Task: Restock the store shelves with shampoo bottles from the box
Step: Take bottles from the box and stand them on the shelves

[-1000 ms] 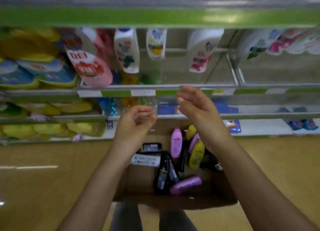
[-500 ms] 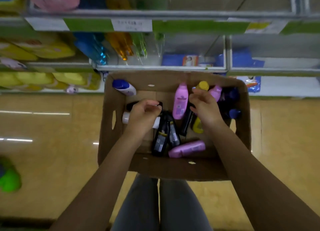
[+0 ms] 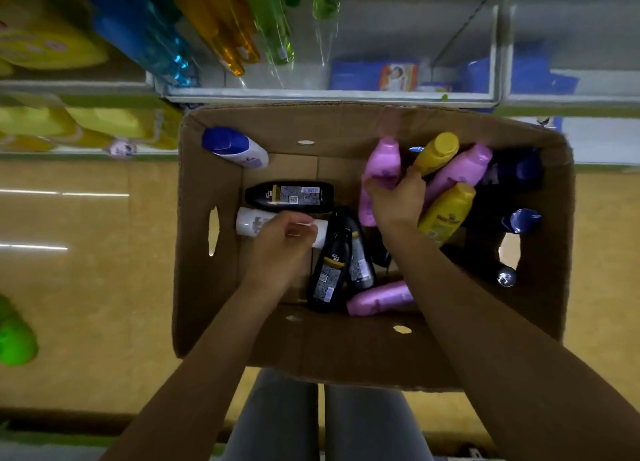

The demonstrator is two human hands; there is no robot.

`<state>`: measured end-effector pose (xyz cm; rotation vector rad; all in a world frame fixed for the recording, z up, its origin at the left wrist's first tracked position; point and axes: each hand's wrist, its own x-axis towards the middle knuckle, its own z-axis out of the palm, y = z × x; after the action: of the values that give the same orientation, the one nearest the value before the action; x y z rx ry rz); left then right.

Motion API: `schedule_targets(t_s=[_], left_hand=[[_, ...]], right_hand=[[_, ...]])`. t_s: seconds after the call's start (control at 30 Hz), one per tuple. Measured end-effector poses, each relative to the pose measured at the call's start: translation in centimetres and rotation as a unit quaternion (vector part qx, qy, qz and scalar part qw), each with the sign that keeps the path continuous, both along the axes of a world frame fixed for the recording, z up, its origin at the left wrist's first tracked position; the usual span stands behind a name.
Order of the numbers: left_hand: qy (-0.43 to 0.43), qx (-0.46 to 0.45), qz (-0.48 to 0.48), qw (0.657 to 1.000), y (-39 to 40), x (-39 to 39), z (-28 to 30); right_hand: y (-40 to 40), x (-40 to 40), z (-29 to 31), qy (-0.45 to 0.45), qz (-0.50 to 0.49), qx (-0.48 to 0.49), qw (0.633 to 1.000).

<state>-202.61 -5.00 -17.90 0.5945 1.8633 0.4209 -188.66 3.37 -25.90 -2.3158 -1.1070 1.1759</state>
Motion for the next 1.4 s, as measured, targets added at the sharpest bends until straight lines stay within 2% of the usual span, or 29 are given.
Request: schedule_targets(t_s=[0.23, 0.47, 0.67, 1.0, 1.17, 1.4], left_hand=[[-0.007, -0.014, 0.016, 1.0, -0.7, -0.5, -1.4], [-0.019, -0.018, 0.02, 0.999, -1.0, -1.2, -2.1], [-0.034, -0.011, 0.013, 0.999, -1.0, -0.9, -0.5], [-0.068, 0.04, -0.009, 0.997, -0.5, -0.3, 6.1], [-0.151, 0.062, 0.08, 0.983, 0.2, 0.1, 10.4], [-0.28, 0.167, 0.055, 0.944, -0.4, 0.0, 17.2]], right_hand=[[1.0, -2.8, -1.9, -0.1, -0.022, 0.041, 0.994], [1.2, -2.7, -2.7, -0.105, -0.03, 0.049, 0.993], [-0.1, -1.3, 0.1, 0.002, -0.028, 0.104, 0.994], [-1.3, -0.6, 13.6, 0.215, -0.036, 0.131, 0.967], [-1.4, -0.4, 21.0, 0.322, -0.008, 0.13, 0.938], [-1.4, -0.5, 29.9, 0.361, 0.066, 0.147, 0.919]])
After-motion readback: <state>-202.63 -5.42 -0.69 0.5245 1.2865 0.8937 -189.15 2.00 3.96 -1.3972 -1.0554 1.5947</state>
